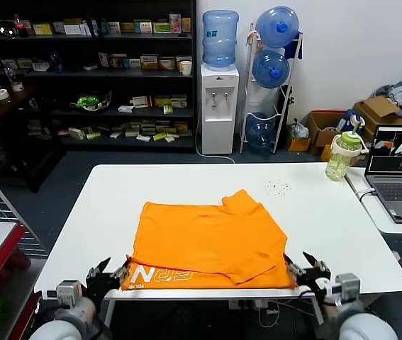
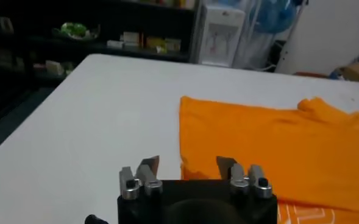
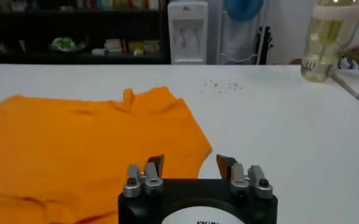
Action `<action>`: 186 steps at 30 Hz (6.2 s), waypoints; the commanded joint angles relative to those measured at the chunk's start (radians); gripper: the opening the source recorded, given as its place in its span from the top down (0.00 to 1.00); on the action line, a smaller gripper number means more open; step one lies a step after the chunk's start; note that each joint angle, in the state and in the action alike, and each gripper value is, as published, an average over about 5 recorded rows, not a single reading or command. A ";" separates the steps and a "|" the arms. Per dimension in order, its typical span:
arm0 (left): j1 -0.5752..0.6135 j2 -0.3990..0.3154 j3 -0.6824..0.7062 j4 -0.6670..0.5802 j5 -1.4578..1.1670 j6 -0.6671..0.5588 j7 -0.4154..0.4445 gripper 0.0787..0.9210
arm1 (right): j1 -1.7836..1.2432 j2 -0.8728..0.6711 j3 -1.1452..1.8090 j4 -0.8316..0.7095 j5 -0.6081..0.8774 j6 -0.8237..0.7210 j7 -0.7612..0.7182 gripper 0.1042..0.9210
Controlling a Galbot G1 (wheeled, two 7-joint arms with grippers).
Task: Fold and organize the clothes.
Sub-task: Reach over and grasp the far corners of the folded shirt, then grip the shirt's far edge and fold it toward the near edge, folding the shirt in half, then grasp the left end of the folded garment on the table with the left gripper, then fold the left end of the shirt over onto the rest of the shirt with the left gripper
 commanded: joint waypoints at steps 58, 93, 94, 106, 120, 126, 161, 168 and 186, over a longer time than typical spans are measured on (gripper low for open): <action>-0.913 -0.190 0.482 0.906 -0.021 0.116 0.191 0.62 | 0.874 0.320 -0.431 -0.957 -0.011 -0.159 -0.166 0.75; -0.496 0.001 0.292 0.298 0.006 0.060 0.111 0.98 | 0.403 -0.039 -0.279 -0.200 0.226 -0.145 -0.002 0.98; -0.479 0.009 0.289 0.279 0.006 0.060 0.108 0.98 | 0.382 -0.050 -0.272 -0.172 0.234 -0.148 0.008 0.98; -0.371 0.060 0.280 0.165 0.003 0.058 0.062 0.98 | 0.215 -0.114 -0.171 0.013 0.295 -0.174 0.093 0.98; -0.294 0.096 0.250 0.129 0.017 0.082 0.044 0.88 | 0.136 -0.122 -0.108 0.046 0.283 -0.181 0.083 0.79; -0.266 0.102 0.235 0.128 0.024 0.082 0.038 0.67 | 0.109 -0.126 -0.070 0.062 0.282 -0.178 0.086 0.59; -0.217 -0.070 0.236 0.288 0.120 -0.070 0.034 0.39 | -0.011 -0.090 0.025 0.098 0.248 -0.160 0.063 0.12; -0.222 -0.084 0.237 0.298 0.123 -0.081 0.025 0.64 | -0.005 -0.086 0.018 0.096 0.248 -0.158 0.063 0.12; -0.229 -0.015 0.179 0.278 0.125 -0.090 0.011 0.96 | 0.030 -0.071 -0.008 0.085 0.246 -0.154 0.071 0.12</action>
